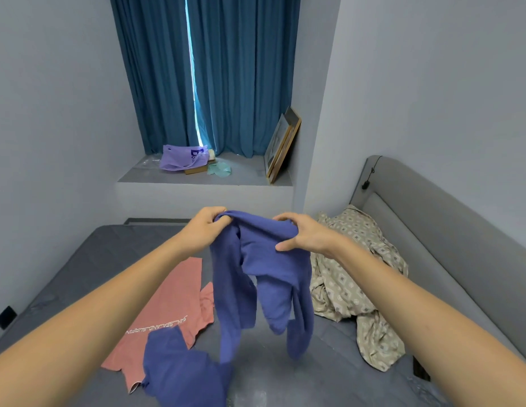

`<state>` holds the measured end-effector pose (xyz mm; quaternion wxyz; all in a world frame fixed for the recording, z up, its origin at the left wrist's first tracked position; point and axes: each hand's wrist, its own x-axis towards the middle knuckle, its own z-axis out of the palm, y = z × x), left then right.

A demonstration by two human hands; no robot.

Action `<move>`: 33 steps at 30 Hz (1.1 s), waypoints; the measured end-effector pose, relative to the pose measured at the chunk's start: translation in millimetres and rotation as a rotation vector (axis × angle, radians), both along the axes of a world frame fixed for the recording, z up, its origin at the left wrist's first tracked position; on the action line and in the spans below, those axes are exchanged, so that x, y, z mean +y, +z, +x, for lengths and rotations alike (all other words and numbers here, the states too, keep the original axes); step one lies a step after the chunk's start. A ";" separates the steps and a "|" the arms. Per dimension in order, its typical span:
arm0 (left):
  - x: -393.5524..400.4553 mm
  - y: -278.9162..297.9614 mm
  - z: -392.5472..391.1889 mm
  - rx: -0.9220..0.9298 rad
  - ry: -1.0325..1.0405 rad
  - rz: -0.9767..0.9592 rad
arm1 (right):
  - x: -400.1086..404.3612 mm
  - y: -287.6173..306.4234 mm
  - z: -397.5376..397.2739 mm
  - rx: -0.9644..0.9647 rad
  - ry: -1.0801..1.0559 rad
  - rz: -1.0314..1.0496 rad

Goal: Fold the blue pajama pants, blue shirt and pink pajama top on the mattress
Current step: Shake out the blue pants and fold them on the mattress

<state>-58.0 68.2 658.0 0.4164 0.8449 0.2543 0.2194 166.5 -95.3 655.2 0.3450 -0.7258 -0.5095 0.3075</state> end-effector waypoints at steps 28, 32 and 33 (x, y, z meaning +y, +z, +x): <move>-30.5 -24.4 -0.6 0.197 -0.201 -0.793 | 1.2 17.3 -27.3 0.366 0.010 0.233; -65.5 -31.6 29.4 0.160 -0.106 -0.770 | -1.7 22.0 -50.6 0.259 0.064 0.252; -68.9 -33.2 35.9 0.142 -0.088 -0.766 | -4.0 21.2 -52.6 0.242 0.062 0.254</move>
